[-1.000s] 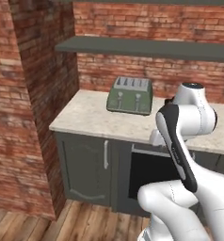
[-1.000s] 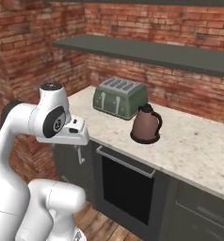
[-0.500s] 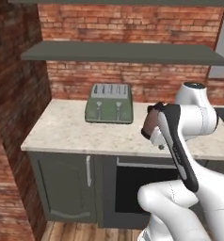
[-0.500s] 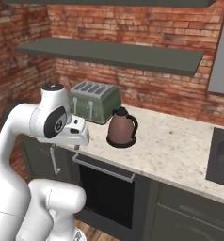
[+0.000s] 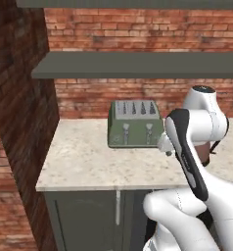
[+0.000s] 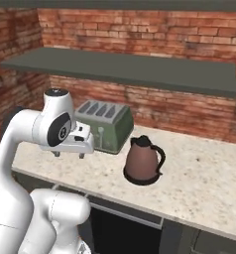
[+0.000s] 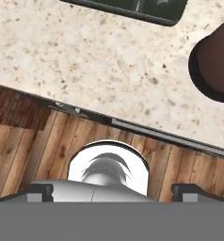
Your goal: Navigate to the shelves.
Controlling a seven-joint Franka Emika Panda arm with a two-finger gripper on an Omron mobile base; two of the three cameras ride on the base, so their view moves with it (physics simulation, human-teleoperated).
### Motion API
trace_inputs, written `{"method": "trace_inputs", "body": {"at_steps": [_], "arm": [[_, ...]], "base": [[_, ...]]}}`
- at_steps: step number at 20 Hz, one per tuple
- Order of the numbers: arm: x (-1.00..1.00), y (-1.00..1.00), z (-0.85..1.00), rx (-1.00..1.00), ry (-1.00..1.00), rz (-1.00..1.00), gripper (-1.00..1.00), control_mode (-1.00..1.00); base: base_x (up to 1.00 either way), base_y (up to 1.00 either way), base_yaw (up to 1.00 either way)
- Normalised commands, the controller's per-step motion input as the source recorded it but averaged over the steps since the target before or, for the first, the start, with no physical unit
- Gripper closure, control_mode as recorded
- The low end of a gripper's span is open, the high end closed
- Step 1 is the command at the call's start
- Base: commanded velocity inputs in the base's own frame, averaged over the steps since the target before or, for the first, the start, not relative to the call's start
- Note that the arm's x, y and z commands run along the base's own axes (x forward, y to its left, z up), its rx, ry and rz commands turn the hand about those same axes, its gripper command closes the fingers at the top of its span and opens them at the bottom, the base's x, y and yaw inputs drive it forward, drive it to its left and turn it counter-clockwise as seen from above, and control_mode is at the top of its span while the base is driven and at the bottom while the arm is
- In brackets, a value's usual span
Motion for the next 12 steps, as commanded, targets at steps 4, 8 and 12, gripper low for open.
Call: {"method": "trace_inputs", "body": {"at_steps": [4,8,12], "arm": [[0.00,0.00,0.00,0.00,0.00,0.00,-1.00,1.00],[0.00,0.00,0.00,0.00,0.00,0.00,-1.00,1.00],[0.00,0.00,0.00,0.00,0.00,0.00,-1.00,1.00]], "base": [[0.88,0.47,-0.14],[0.85,0.19,-0.12],[0.78,0.01,-0.11]]}}
